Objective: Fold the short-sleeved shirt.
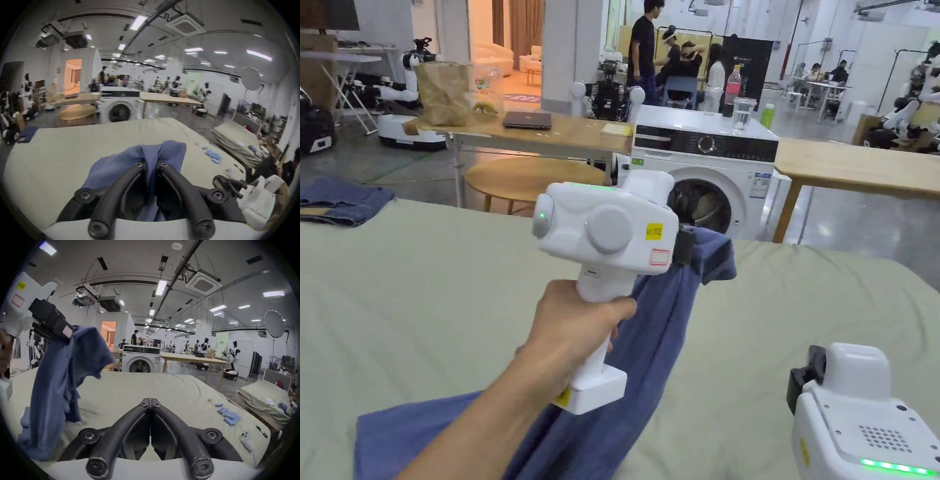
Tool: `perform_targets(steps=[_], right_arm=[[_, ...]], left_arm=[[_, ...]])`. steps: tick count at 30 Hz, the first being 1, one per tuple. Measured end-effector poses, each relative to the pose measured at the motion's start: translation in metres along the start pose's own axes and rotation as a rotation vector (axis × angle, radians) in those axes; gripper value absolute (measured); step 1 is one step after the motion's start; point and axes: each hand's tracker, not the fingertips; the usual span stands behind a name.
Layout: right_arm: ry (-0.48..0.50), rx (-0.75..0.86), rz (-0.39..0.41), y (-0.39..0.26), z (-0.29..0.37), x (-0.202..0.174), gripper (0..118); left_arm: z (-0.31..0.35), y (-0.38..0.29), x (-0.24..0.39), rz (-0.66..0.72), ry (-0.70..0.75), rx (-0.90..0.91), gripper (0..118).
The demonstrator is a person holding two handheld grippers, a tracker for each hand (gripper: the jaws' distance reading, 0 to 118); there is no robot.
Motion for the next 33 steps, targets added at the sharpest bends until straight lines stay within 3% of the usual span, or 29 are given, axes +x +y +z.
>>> perform_targets(steps=[7,14,15,16,17,19,23,27,29,31,32,33], right_arm=[[-0.120,-0.032,-0.041,-0.011,0.010,0.059,0],[-0.171,-0.056,-0.050,-0.022,0.016,0.084,0],[-0.171,-0.058,-0.050,-0.023,0.016,0.085,0],[-0.172,-0.061,-0.050,-0.023,0.016,0.084,0],[-0.172,-0.062,-0.049,-0.023,0.016,0.083,0],[-0.164,-0.061,-0.053,-0.023,0.016,0.080,0],[-0.128,-0.052,-0.044,-0.018,0.017,0.065,0],[-0.083,-0.031,-0.038,-0.012,0.017,0.045,0],[-0.056,-0.023,-0.042,-0.008,0.018,0.035,0],[-0.032,-0.014,-0.048,-0.006,0.017,0.024,0],[-0.022,-0.013,-0.046,-0.005,0.016,0.018,0],[-0.004,-0.013,-0.045,-0.005,0.014,0.011,0]], left_arm=[[-0.059,-0.055,0.081,-0.033,-0.188,-0.129,4],[-0.077,-0.105,0.096,0.003,-0.227,-0.214,4],[-0.075,-0.110,0.095,0.013,-0.231,-0.219,12],[-0.075,-0.113,0.092,0.018,-0.227,-0.226,28],[-0.073,-0.116,0.088,0.024,-0.225,-0.234,28],[-0.065,-0.120,0.081,0.042,-0.200,-0.225,43],[-0.041,-0.122,0.060,0.065,-0.120,-0.150,62],[-0.004,-0.126,0.033,0.083,-0.004,-0.042,61],[0.015,-0.133,0.020,0.078,0.081,-0.013,55],[0.033,-0.141,0.007,0.084,0.145,0.031,14],[0.041,-0.146,0.000,0.087,0.194,0.038,3],[0.050,-0.151,-0.005,0.087,0.249,0.050,1]])
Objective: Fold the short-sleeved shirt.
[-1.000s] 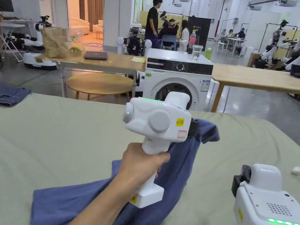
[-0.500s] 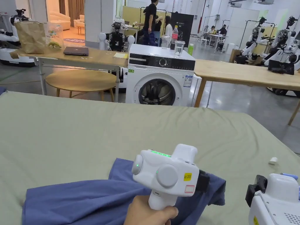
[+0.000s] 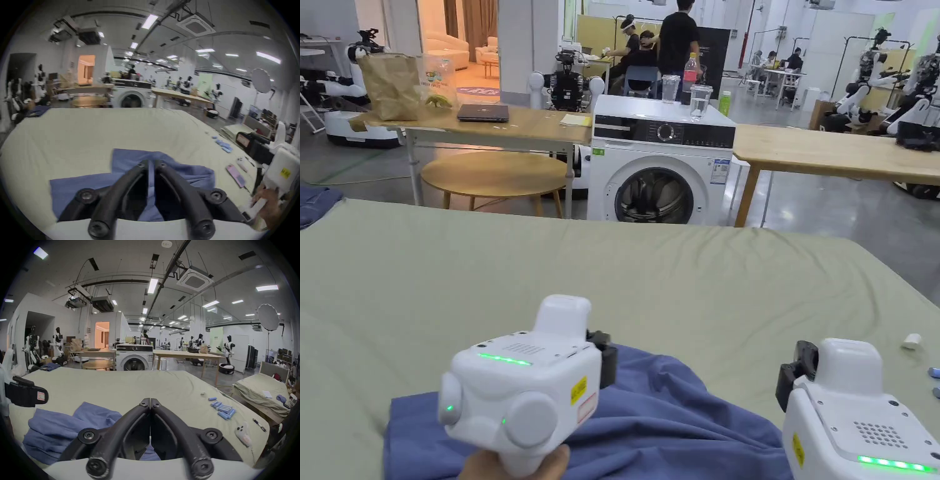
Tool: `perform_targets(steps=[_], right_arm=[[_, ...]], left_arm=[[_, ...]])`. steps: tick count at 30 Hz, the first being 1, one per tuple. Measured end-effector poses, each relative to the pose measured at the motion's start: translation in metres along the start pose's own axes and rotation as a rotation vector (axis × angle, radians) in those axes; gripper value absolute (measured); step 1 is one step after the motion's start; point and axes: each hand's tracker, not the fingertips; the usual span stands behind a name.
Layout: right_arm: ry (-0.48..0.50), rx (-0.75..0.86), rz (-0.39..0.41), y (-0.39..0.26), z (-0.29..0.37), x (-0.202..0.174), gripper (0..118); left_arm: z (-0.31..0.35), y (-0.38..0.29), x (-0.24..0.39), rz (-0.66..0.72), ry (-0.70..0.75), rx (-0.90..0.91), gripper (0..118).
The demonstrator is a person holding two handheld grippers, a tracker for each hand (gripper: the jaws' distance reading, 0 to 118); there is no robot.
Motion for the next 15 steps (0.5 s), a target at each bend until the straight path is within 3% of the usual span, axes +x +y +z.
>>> perform_targets(steps=[8,15], right_arm=[[0.116,-0.019,0.010,-0.006,-0.009,-0.048,0],[0.164,-0.048,0.020,-0.009,-0.023,-0.073,0]], left_arm=[[0.034,-0.016,-0.062,0.032,0.123,-0.059,0],[0.032,-0.003,-0.145,0.145,0.216,-0.148,0]])
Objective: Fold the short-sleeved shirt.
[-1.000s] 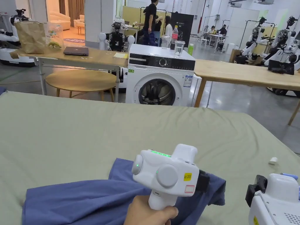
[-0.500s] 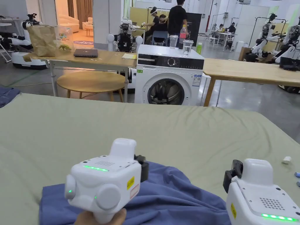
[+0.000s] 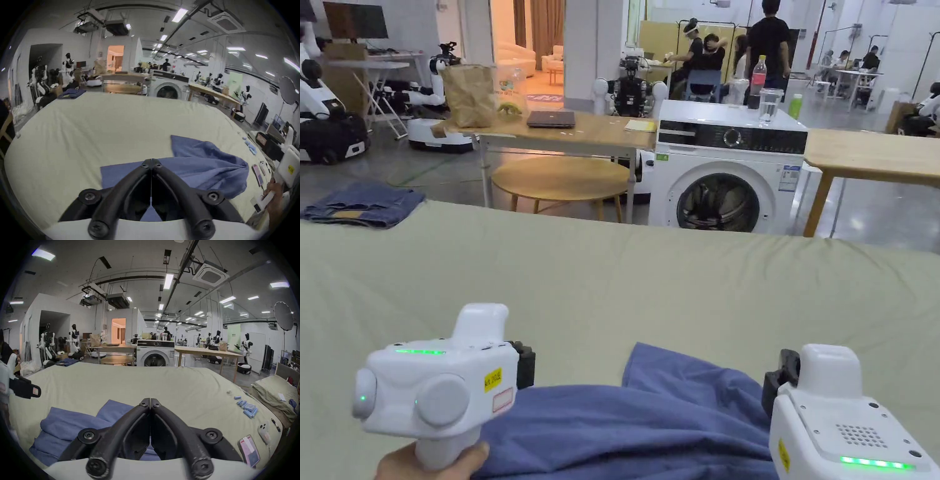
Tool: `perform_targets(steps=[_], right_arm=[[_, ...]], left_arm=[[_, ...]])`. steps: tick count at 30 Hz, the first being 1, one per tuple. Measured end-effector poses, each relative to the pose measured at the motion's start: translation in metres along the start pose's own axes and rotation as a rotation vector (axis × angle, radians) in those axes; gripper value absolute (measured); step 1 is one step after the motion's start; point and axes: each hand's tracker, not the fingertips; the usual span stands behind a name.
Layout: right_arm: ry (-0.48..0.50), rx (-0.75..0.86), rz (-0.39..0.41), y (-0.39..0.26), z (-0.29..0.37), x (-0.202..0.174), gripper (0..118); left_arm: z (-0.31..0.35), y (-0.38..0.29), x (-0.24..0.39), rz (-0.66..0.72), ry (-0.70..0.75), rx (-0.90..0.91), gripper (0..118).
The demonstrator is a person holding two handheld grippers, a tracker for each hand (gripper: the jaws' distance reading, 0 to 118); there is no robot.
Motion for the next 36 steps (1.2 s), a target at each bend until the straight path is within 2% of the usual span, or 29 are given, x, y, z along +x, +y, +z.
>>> perform_targets(steps=[4,7,8,9,10,11,14,17,19,23,26,27,28,32,36], right_arm=[[0.009,-0.017,0.016,-0.003,-0.007,-0.006,0],[0.012,-0.029,0.017,-0.007,-0.011,-0.007,0],[0.013,-0.033,0.016,-0.008,-0.012,-0.008,0],[0.012,-0.038,0.017,-0.010,-0.012,-0.008,0],[0.010,-0.043,0.020,-0.011,-0.013,-0.008,0],[0.009,-0.047,0.024,-0.012,-0.015,-0.007,0],[-0.005,-0.056,0.027,-0.014,-0.017,-0.004,0],[-0.016,-0.068,0.026,-0.018,-0.020,0.001,0],[-0.025,-0.074,0.032,-0.020,-0.023,0.004,0],[-0.031,-0.095,0.041,-0.025,-0.025,0.010,0],[-0.040,-0.103,0.045,-0.028,-0.027,0.012,0],[-0.040,-0.110,0.044,-0.029,-0.029,0.013,0],[-0.039,-0.117,0.042,-0.030,-0.030,0.013,0],[-0.041,-0.130,0.048,-0.030,-0.032,0.014,0],[-0.031,-0.128,0.070,-0.010,-0.042,0.021,0]], left_arm=[[-0.031,0.016,-0.046,0.102,0.002,-0.107,0],[-0.061,0.025,-0.070,0.125,0.032,-0.222,0],[-0.070,0.026,-0.078,0.139,0.042,-0.242,8],[-0.080,0.027,-0.083,0.155,0.062,-0.279,32],[-0.088,0.027,-0.088,0.160,0.073,-0.300,50],[-0.094,0.024,-0.090,0.167,0.088,-0.318,59],[-0.114,0.021,-0.095,0.151,0.119,-0.362,60],[-0.133,0.009,-0.096,0.154,0.111,-0.493,60],[-0.148,-0.001,-0.095,0.118,0.197,-0.553,60],[-0.148,-0.003,-0.087,0.091,0.194,-0.510,57],[-0.146,-0.006,-0.081,0.031,0.190,-0.470,34],[-0.144,-0.007,-0.079,0.020,0.188,-0.467,15],[-0.142,-0.007,-0.077,0.006,0.181,-0.456,2],[-0.138,-0.009,-0.076,-0.025,0.155,-0.424,0],[-0.127,-0.013,-0.083,0.031,0.128,-0.355,0]])
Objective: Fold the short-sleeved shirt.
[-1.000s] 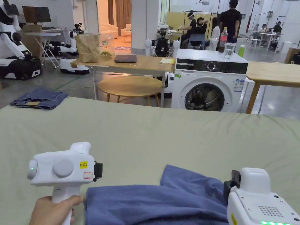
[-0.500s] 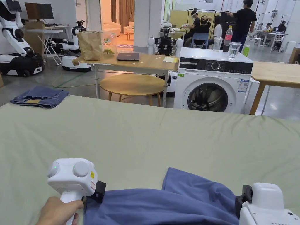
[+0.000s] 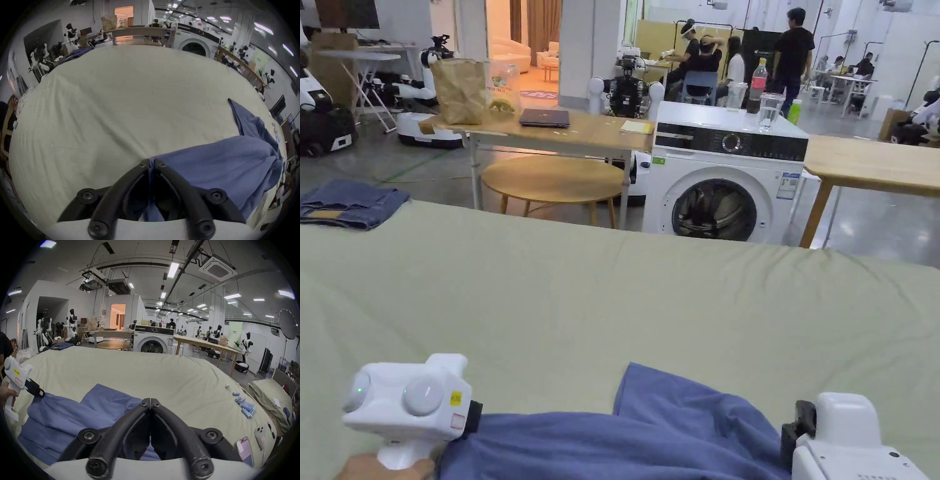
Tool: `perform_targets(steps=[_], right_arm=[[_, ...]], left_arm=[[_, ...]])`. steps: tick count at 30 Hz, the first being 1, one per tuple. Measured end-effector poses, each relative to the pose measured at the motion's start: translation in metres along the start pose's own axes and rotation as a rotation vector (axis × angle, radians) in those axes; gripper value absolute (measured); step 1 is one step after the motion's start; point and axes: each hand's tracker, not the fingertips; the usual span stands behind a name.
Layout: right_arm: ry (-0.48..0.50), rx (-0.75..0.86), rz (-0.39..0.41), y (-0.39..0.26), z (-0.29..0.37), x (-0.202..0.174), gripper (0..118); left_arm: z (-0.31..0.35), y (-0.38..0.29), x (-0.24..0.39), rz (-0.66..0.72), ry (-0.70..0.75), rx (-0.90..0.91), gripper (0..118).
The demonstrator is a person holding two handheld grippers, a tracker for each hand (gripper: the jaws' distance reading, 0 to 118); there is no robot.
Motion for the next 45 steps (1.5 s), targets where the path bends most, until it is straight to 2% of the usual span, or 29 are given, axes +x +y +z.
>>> perform_targets(steps=[2,5,6,9,13,16,18,22,25,26,29,32,36,40,43,45], right_arm=[[0.026,-0.072,0.011,0.017,-0.016,0.004,0],[0.128,-0.230,-0.009,0.041,-0.057,0.009,4],[0.141,-0.258,-0.018,0.045,-0.072,0.010,17],[0.154,-0.417,0.040,0.054,-0.125,0.007,56],[0.164,-0.562,0.112,0.048,-0.178,0.001,59],[0.190,-0.651,0.047,0.040,-0.207,0.005,59],[0.210,-0.718,0.008,0.030,-0.220,0.007,59],[0.262,-0.794,-0.019,0.011,-0.228,-0.001,58],[0.223,-0.742,0.019,0.008,-0.217,-0.009,56],[0.224,-0.745,0.024,0.007,-0.216,-0.012,48],[0.244,-0.739,0.076,0.007,-0.214,-0.015,1],[0.245,-0.697,0.055,0.009,-0.200,-0.010,1],[0.205,-0.511,0.064,0.032,-0.165,0.003,1],[0.192,-0.407,0.019,0.064,-0.133,0.025,1],[0.131,-0.298,0.049,0.090,-0.111,0.039,1],[0.120,-0.247,0.039,0.109,-0.095,0.050,1]], left_arm=[[0.008,-0.005,0.000,0.010,-0.011,0.033,0],[0.017,-0.010,0.002,0.030,-0.050,0.063,0],[0.020,-0.012,0.003,0.036,-0.056,0.062,0],[0.026,-0.016,0.007,0.023,-0.071,0.080,0],[0.036,-0.019,0.009,0.017,-0.091,0.087,0],[0.042,-0.019,0.007,0.016,-0.090,0.096,0],[0.044,-0.019,0.006,0.009,-0.093,0.095,0],[0.043,-0.019,0.003,0.015,-0.089,0.090,0],[0.044,-0.020,0.004,0.011,-0.085,0.085,0],[0.044,-0.020,0.005,0.007,-0.083,0.084,0],[0.042,-0.020,0.007,0.008,-0.086,0.076,0],[0.046,-0.023,0.009,0.004,-0.074,0.097,0],[0.061,-0.019,0.004,0.021,-0.088,0.131,0],[0.088,-0.004,-0.003,0.039,-0.093,0.204,0],[0.118,0.014,-0.003,0.032,-0.085,0.272,0],[0.141,0.029,-0.003,0.018,-0.081,0.317,0]])
